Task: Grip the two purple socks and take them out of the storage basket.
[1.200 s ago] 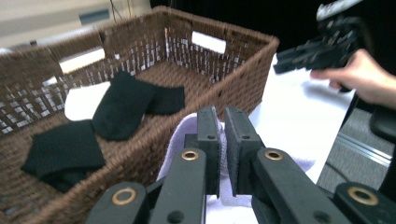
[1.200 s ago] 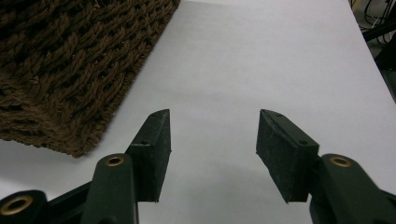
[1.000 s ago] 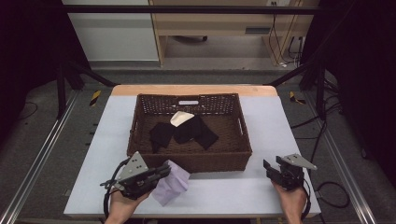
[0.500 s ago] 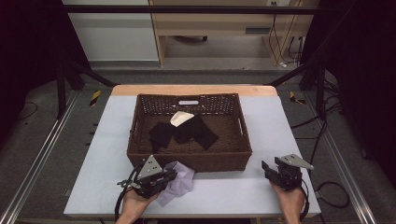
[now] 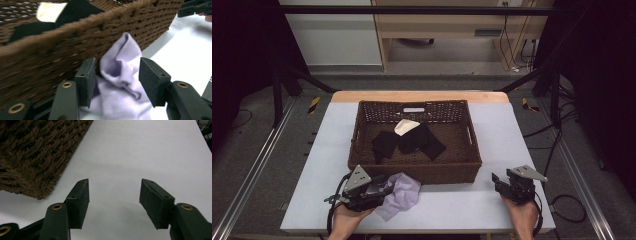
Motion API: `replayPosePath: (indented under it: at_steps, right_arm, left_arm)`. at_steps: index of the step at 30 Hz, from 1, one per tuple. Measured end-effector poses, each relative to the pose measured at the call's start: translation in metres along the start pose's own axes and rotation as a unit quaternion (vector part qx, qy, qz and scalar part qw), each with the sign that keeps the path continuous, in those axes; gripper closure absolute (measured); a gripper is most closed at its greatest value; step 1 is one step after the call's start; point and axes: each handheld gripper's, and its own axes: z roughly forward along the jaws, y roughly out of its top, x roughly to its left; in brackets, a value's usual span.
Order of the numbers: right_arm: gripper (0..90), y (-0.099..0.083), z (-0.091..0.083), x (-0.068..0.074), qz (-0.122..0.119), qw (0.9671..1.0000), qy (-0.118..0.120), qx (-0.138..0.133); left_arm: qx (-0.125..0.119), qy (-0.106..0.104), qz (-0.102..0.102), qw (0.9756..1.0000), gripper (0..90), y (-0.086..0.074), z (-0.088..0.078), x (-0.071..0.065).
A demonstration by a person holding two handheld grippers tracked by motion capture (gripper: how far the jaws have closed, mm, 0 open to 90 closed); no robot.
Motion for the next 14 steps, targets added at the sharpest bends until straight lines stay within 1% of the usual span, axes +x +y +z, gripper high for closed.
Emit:
replayPosePath:
  at_steps: [3,4,8,10,14]
  right_arm:
    - [39.5,0.0,-0.001,0.0,0.003,1.0,-0.001,-0.002]
    - [38.8,0.0,-0.001,0.0,0.003,1.0,-0.001,-0.001]
    - [37.4,0.0,-0.001,0.0,-0.001,1.0,0.0,0.0]
    - [36.3,-0.001,-0.002,0.0,0.001,1.0,0.0,0.001]
    - [34.9,-0.001,-0.002,0.0,0.001,1.0,0.0,0.003]
  left_arm:
    - [-0.009,0.014,-0.006,0.9998,43.9,-0.004,-0.011,0.007]
    - [-0.01,0.022,-0.007,0.9997,43.2,-0.007,-0.015,0.011]
    - [-0.007,0.043,-0.012,0.999,42.0,-0.018,-0.027,0.023]
    - [-0.005,0.056,-0.013,0.9983,41.5,-0.023,-0.032,0.029]
    - [-0.012,0.081,-0.023,0.9964,39.6,-0.031,-0.039,0.042]
